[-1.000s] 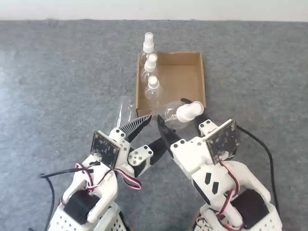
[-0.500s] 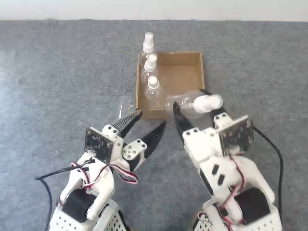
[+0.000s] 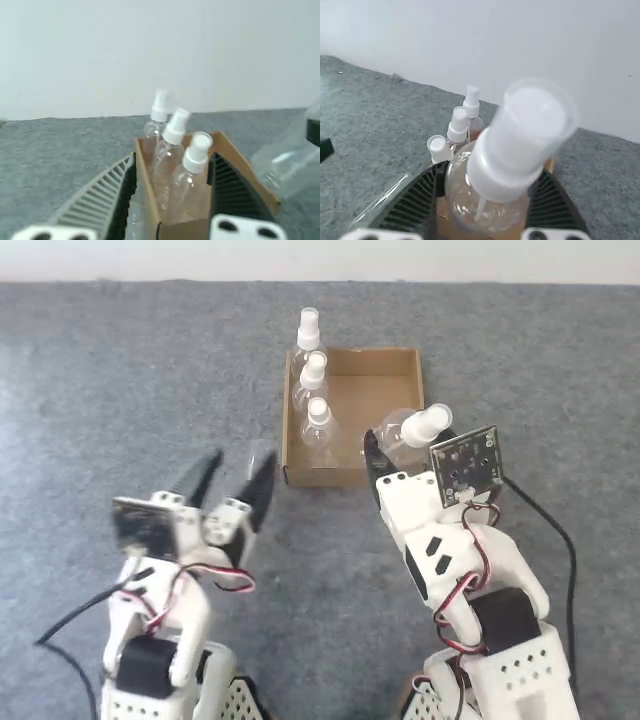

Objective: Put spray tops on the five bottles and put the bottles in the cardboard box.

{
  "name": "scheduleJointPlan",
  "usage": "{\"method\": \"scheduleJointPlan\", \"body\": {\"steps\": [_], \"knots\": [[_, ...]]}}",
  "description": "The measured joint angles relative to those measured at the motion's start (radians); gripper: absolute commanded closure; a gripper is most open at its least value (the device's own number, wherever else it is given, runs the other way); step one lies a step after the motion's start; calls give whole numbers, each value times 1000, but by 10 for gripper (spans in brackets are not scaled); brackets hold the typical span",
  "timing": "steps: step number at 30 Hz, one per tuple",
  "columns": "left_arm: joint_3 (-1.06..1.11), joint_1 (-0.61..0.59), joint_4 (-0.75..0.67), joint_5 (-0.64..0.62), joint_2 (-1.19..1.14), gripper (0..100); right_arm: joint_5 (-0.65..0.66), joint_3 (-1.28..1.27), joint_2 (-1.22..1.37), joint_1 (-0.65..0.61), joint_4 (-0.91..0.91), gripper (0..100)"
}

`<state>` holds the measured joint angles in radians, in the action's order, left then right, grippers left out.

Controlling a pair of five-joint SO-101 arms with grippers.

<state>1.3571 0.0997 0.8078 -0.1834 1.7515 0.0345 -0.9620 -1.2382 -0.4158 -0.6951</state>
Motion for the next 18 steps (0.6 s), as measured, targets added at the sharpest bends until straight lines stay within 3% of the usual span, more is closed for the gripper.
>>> {"method": "scheduleJointPlan", "body": {"steps": [9, 18], "knots": [[-12, -272, -74, -129, 9, 787, 2, -2, 3, 34, 43, 898], [37, -493, -48, -133, 0, 785, 51, -2, 63, 54, 112, 898]]}}
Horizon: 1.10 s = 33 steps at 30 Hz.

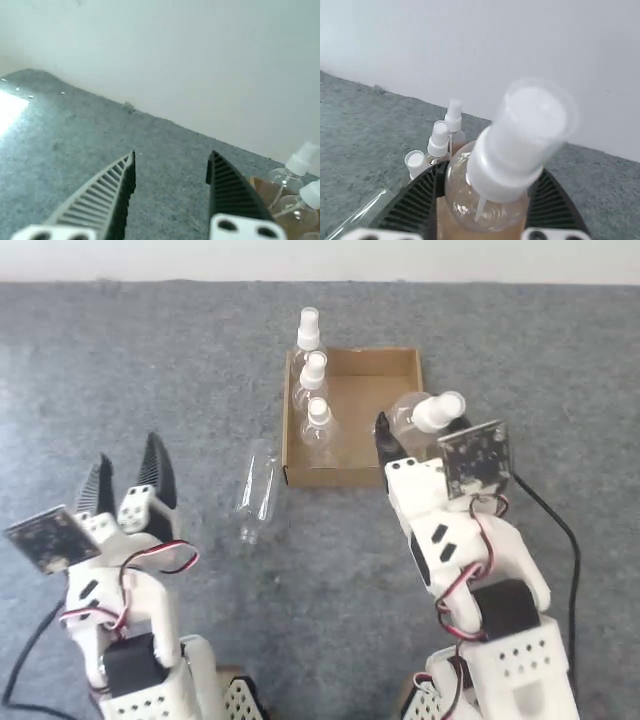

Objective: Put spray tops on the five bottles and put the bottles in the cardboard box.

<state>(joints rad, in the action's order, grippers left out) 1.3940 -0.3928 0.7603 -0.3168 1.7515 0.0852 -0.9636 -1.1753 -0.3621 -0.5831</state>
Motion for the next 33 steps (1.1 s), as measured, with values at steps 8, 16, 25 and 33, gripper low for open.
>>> {"method": "scheduleJointPlan", "body": {"steps": [8, 16, 25, 33], "knots": [[77, -57, 5, 0, 2, 784, 74, 0, 203, 11, 164, 898], [77, -117, 5, 0, -2, 784, 84, 127, 477, 46, 230, 898], [77, -117, 5, 0, -2, 784, 84, 327, 761, 69, 232, 898], [77, -117, 5, 0, -2, 784, 84, 508, 979, 72, 232, 898]]}}
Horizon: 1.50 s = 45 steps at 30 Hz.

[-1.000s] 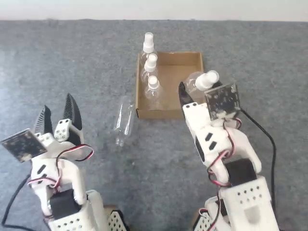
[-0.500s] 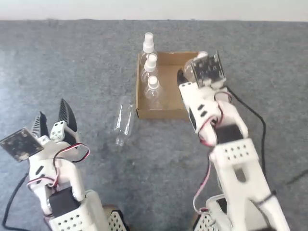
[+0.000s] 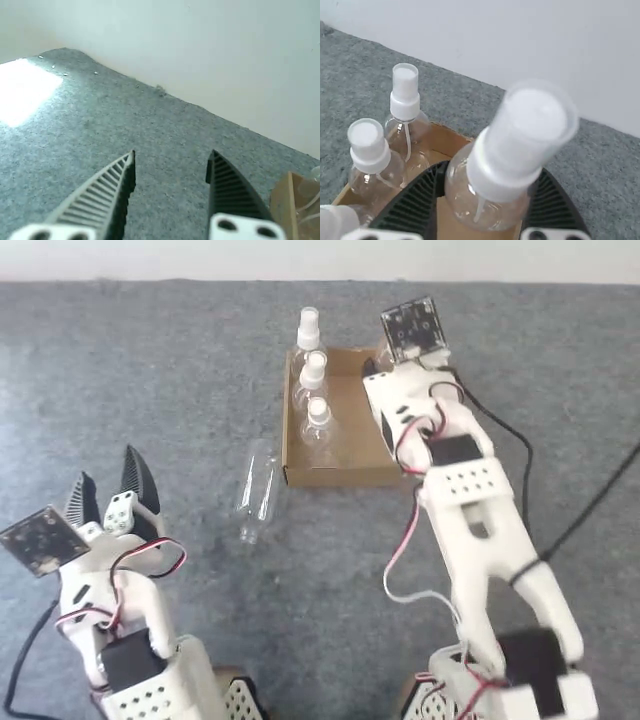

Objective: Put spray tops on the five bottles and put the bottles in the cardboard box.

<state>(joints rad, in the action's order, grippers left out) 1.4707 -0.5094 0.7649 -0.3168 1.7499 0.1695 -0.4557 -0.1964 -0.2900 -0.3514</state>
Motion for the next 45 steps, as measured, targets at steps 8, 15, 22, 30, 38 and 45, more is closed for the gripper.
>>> {"method": "scheduleJointPlan", "body": {"steps": [8, 15, 22, 30, 38, 45], "knots": [[0, 0, 0, 29, 0, 786, 0, 147, 204, 9, 0, 898], [0, 0, 0, 35, 0, 786, 0, 272, 367, 31, 0, 898], [0, 0, 0, 40, 0, 786, 0, 391, 511, 41, 0, 898], [0, 0, 0, 40, 0, 786, 0, 465, 615, 51, 0, 898], [0, 0, 0, 40, 0, 786, 0, 528, 697, 74, 0, 897], [0, 0, 0, 40, 0, 786, 0, 554, 723, 74, 0, 893]]}}
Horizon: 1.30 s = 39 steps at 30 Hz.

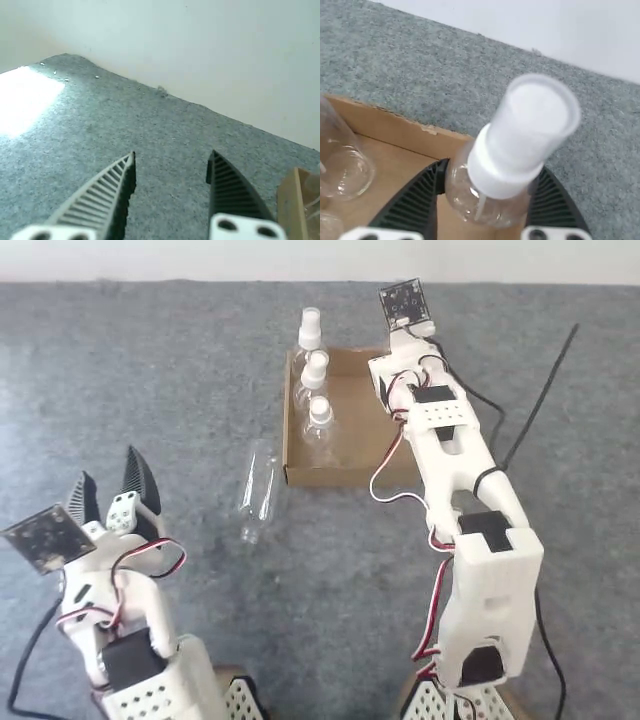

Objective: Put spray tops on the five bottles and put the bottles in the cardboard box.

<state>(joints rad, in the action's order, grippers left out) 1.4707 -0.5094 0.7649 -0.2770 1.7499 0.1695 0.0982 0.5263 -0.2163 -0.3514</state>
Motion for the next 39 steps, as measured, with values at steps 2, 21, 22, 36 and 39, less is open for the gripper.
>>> {"method": "scheduleJointPlan", "body": {"steps": [2, 21, 22, 36, 39], "knots": [[0, 0, 0, 0, 0, 786, 0, 0, 0, 0, 0, 892], [0, 0, 0, 0, 0, 786, 0, 0, 0, 0, 0, 799], [0, 0, 0, 0, 0, 786, 0, 0, 0, 0, 0, 771], [6, 0, 0, 0, 0, 786, -46, 0, 2, -2, 0, 693], [6, 0, 0, 0, 0, 786, -48, 0, 2, -2, -12, 693]]}}
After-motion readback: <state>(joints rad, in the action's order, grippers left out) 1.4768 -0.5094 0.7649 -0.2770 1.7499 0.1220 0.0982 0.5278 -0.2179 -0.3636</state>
